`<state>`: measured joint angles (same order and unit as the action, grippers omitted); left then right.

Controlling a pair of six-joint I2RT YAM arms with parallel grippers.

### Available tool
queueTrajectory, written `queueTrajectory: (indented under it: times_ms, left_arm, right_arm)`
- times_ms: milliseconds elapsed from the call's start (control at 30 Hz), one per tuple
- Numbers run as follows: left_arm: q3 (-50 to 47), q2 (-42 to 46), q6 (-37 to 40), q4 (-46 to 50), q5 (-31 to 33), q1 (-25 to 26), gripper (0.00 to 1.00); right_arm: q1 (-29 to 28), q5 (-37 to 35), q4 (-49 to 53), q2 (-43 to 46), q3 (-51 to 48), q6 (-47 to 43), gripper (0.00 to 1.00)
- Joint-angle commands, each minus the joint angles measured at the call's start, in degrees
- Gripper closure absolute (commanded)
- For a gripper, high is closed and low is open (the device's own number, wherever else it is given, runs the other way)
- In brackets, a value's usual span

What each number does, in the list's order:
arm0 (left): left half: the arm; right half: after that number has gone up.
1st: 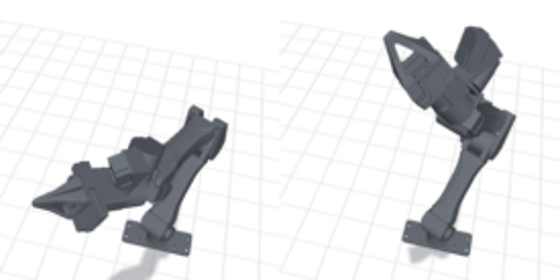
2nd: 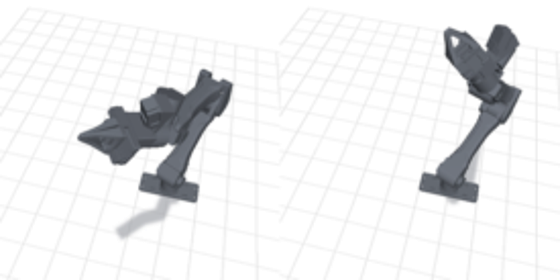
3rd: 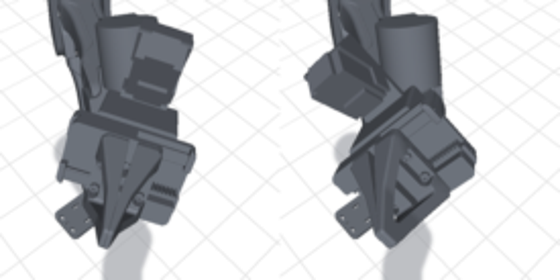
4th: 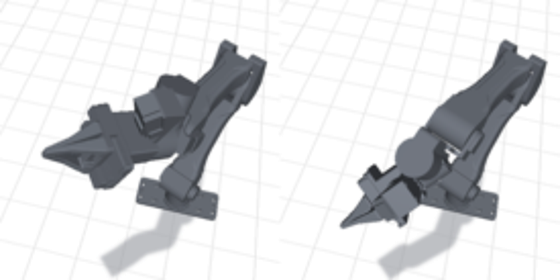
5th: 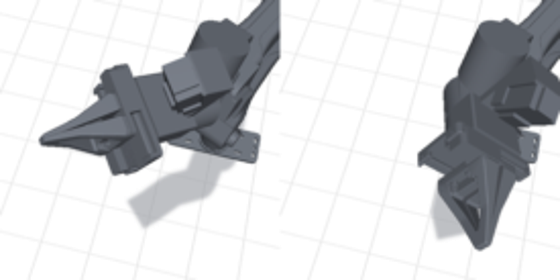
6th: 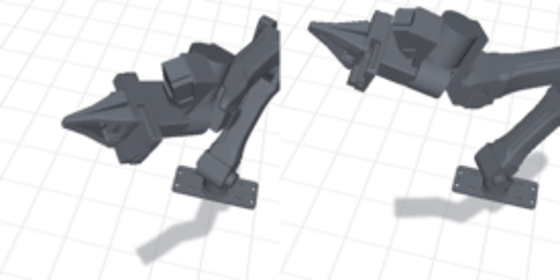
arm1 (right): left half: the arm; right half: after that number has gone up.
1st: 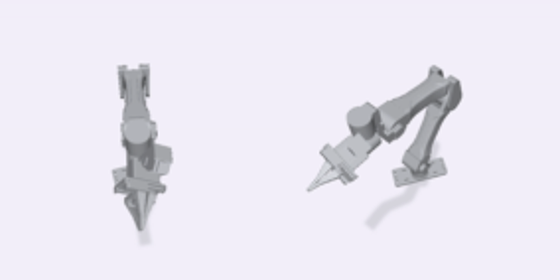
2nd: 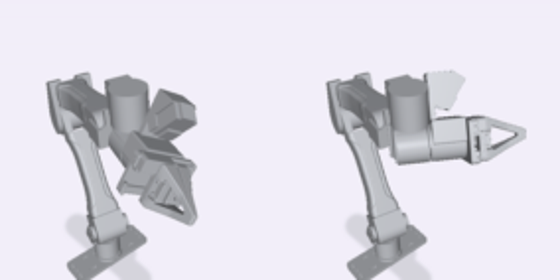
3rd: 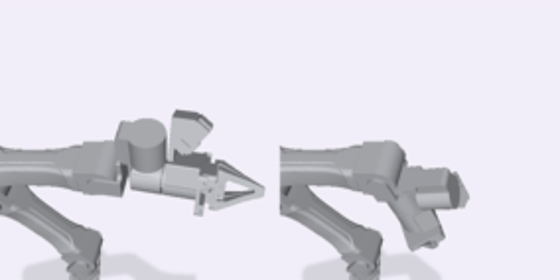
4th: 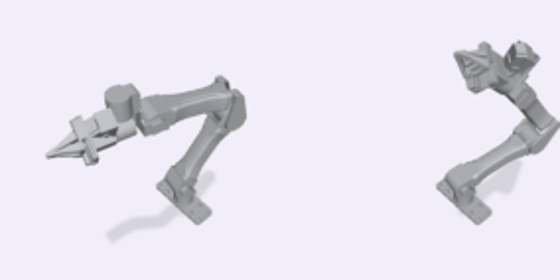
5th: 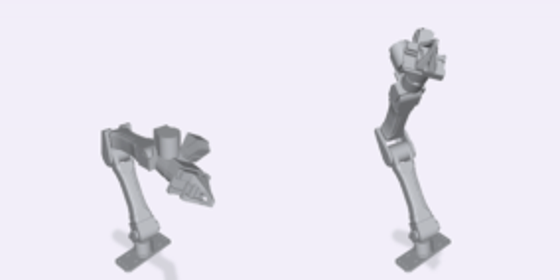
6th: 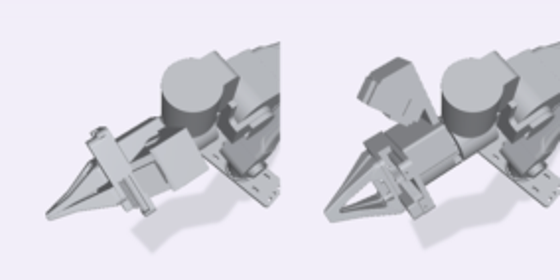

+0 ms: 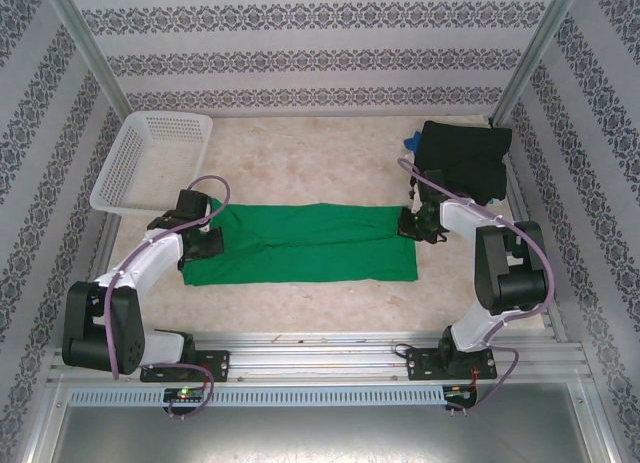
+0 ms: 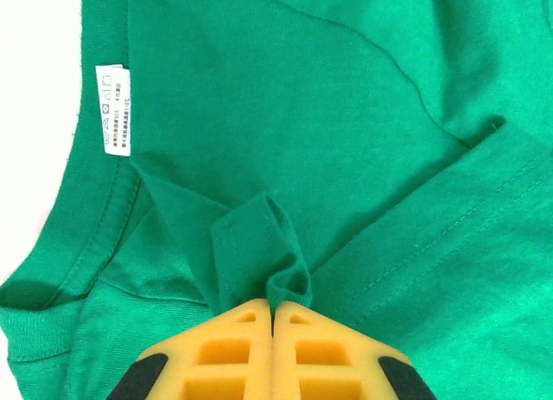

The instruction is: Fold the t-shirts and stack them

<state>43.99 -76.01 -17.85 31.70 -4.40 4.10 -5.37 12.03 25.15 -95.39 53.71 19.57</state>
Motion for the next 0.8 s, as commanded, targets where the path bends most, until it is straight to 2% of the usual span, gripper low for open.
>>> queueTrajectory:
  times_ms: [0, 167, 300, 500, 633, 767]
  left_arm:
    - [0.23, 0.62, -1.04, 0.31, 0.95, -0.56, 1.00]
    - [0.04, 0.55, -1.12, -0.03, 0.91, -0.50, 1.00]
    - [0.26, -0.88, -1.14, -0.60, -0.09, -0.49, 1.00]
    - [0.34, -1.78, -1.32, -0.92, -1.06, -0.50, 1.00]
    - [0.35, -1.88, -1.49, -1.49, -1.68, -0.52, 1.00]
    - [0.93, -2.03, -1.43, -1.77, -2.50, -0.54, 1.00]
  right_arm:
    - [0.23, -2.03, 3.09, 2.24, -0.47, -0.23, 0.80]
    - [0.33, -4.38, 5.58, 5.00, 0.03, -0.15, 0.74]
    - [0.37, -3.17, 4.33, 4.83, 1.87, 0.39, 0.68]
    - [0.09, -3.97, 4.29, -6.18, 11.78, 0.61, 0.65]
    - [-0.49, -6.99, 6.25, -12.83, 17.65, 0.07, 0.65]
    - [-1.52, -10.83, 6.80, -15.22, 18.49, 0.85, 0.62]
